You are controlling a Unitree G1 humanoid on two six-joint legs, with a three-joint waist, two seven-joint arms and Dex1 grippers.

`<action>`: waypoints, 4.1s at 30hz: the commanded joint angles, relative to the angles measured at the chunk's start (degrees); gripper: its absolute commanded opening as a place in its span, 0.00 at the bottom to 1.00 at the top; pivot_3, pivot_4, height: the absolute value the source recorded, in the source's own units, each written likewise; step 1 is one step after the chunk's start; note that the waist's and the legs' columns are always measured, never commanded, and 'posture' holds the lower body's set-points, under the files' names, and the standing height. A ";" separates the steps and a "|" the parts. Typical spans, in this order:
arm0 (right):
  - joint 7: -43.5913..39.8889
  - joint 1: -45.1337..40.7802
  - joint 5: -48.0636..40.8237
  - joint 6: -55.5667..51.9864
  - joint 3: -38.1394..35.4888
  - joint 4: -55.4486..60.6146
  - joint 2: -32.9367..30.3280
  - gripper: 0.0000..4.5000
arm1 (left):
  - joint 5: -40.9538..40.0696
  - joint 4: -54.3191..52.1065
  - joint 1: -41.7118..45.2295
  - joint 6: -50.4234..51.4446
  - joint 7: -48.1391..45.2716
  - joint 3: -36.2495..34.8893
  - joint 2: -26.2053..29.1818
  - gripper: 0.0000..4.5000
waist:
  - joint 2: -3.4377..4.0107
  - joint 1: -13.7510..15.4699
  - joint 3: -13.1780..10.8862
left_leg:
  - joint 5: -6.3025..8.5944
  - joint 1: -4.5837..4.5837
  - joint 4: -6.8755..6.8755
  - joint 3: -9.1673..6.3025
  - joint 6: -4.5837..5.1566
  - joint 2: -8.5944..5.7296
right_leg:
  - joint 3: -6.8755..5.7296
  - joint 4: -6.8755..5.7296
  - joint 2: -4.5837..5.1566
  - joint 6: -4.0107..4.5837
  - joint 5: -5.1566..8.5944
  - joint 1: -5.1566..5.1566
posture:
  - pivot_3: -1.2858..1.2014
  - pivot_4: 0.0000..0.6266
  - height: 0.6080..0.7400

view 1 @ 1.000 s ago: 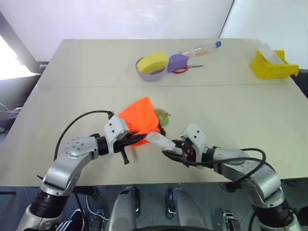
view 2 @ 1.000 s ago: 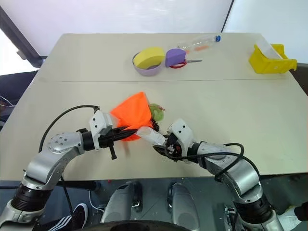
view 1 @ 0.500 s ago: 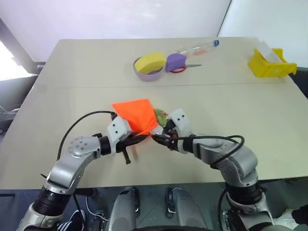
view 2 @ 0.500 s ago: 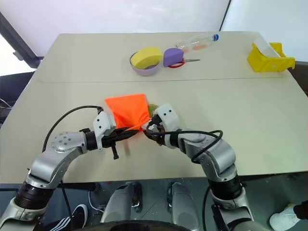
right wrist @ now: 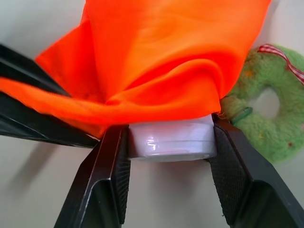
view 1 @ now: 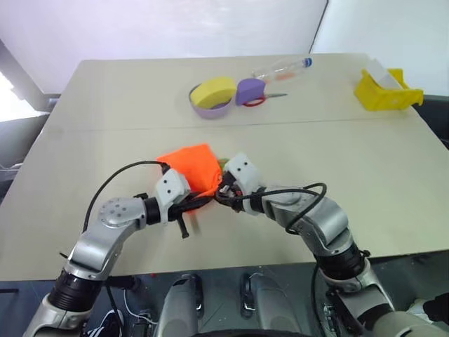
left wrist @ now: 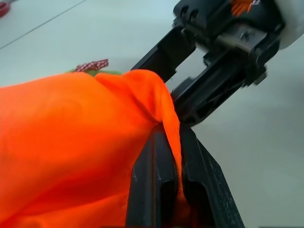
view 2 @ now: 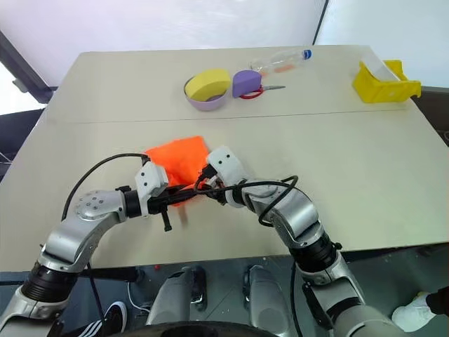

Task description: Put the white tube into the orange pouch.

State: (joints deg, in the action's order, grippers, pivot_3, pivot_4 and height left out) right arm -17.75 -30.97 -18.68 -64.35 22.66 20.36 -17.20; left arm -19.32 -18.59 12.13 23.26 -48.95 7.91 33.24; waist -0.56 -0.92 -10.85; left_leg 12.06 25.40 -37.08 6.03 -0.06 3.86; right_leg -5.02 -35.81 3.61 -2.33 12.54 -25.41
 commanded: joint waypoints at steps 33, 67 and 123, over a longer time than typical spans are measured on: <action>-5.47 -2.49 7.46 4.18 4.81 -10.40 7.91 0.40 | -4.39 -1.01 -0.39 1.12 1.28 -3.63 -1.37 0.00 | 0.01 -0.25 0.01 | 0.08 -0.04 0.00 -0.02 -0.14 0.05 | 0.02 -0.20 0.03 0.16 -0.08 -0.13 | 0.52 0.24 1.00; -18.37 0.37 -1.43 7.56 -3.44 -1.16 1.61 0.99 | -1.23 5.34 -6.34 -5.65 3.82 -6.90 -1.40 0.00 | 0.02 0.12 0.00 | 0.09 0.12 0.08 0.02 -0.17 0.03 | 0.03 -0.13 0.12 0.22 -0.10 -0.36 | 0.52 0.24 1.00; -22.17 3.27 12.01 36.96 -0.79 -14.43 -2.34 0.01 | -0.46 3.79 -6.92 -6.25 2.15 -5.33 -1.40 0.00 | 0.01 0.22 0.01 | 0.02 0.21 0.08 0.06 -0.04 0.03 | -0.08 0.21 0.03 0.27 -0.21 -0.33 | 0.52 0.24 1.00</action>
State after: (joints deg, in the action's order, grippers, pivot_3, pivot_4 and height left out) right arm -41.05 -26.09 -6.94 -29.25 24.04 5.07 -20.46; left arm -19.89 -12.56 5.27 17.16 -46.22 2.24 31.39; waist -0.55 -0.71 -10.85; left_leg 12.08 25.61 -37.00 6.09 -0.10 3.89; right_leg -5.10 -35.63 3.63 -2.06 12.32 -25.74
